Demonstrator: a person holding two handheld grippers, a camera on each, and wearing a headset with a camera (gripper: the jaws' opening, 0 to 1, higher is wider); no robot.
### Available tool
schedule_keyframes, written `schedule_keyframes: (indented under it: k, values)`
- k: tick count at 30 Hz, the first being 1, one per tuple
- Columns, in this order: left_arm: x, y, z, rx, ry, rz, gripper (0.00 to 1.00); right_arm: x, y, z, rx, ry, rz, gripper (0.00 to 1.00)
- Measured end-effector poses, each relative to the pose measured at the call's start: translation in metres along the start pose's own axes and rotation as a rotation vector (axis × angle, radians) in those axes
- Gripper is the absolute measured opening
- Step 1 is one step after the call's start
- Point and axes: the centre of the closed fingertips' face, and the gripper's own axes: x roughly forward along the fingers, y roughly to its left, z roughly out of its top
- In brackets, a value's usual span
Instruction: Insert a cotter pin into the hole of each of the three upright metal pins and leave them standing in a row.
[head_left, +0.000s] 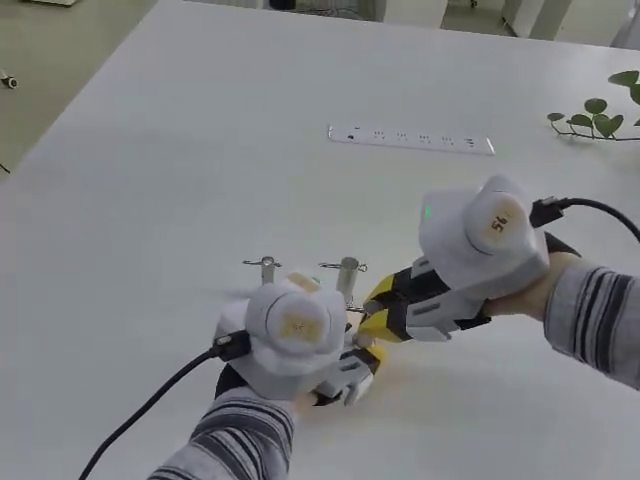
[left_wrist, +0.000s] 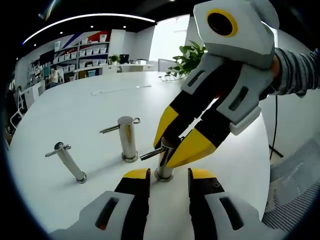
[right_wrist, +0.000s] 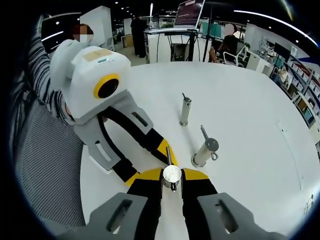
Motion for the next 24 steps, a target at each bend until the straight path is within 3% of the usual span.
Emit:
schedule_keyframes:
  k: [12,24]
  values:
    - [-0.011,0.006,0.008,-0.020,-0.019,0.008,0.33,-0.006,-0.007,-0.005,-0.022,0.032,0.008,0.08]
    - [-0.035,0.012,0.017,-0.042,-0.047,0.034,0.39,-0.023,-0.035,-0.015,-0.023,0.055,-0.026,0.08]
